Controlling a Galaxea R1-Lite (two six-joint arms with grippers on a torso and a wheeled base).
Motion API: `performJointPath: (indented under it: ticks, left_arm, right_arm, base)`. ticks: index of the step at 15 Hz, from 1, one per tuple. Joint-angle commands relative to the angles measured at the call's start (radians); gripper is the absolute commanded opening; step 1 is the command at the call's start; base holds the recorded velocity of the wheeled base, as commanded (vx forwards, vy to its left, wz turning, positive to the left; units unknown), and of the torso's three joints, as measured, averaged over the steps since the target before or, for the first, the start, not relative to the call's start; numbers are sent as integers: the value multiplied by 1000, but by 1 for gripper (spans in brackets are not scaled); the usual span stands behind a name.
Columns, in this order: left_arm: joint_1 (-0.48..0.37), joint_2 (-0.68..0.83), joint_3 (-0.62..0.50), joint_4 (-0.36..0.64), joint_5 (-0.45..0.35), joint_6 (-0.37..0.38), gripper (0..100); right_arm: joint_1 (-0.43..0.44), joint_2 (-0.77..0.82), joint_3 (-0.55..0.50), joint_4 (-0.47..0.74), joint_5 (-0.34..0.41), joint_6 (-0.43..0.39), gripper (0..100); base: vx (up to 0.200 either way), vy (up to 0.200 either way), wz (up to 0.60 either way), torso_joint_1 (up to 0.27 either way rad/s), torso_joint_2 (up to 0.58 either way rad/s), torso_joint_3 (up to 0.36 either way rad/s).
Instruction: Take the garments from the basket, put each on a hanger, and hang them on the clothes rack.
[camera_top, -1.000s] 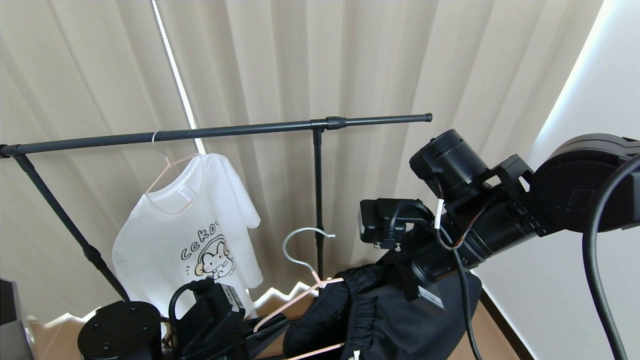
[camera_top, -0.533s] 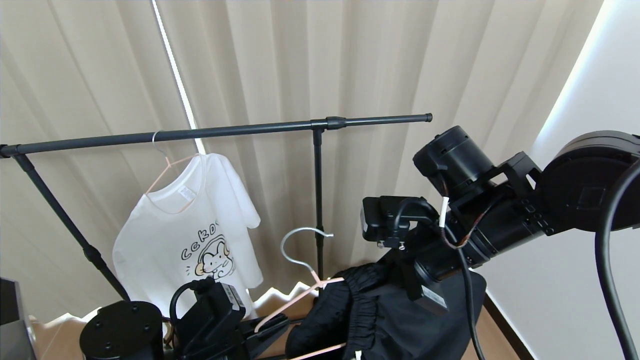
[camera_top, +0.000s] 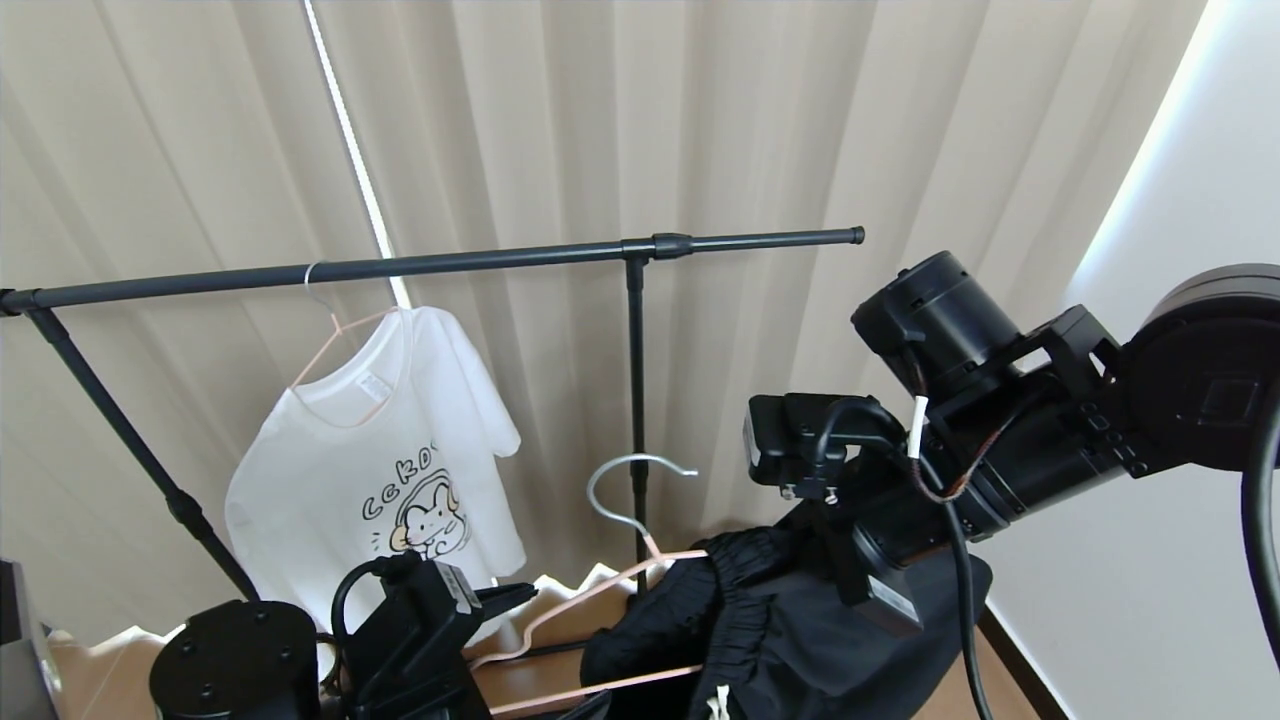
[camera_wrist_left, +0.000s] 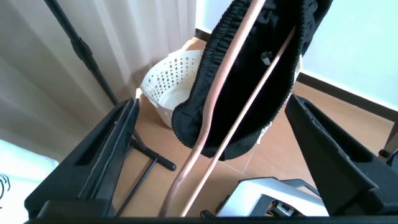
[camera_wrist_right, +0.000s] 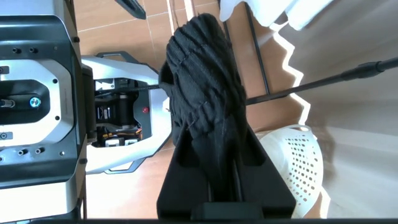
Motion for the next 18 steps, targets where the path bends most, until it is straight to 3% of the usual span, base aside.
performJointPath:
  ticks: [1,9,12,16,18]
  left_arm:
    - [24,-14,0,-2,-1,0,100]
    - [64,-57,0,-2,-47,-15,100]
    - [117,-51,0,-2,-50,-49,100]
    - [173,-60,0,-2,-149,-75,100]
    - [186,-48,0,-2,-159,-141,100]
  right_arm:
    - [-1,-21,7,1,1,-1,0]
    - [-45,-25,-1,-8,1,2,0]
    - [-57,-51,-5,-12,-1,2,0]
    - [-85,-52,-11,-14,-10,4,0]
    - [-105,-67,-5,-12,-10,4,0]
  base:
    - [0,0,0,0,0,0]
    - [0,0,0,0,0,0]
    - [0,0,0,0,0,0]
    - [0,0,0,0,0,0]
    - [0,0,0,0,0,0]
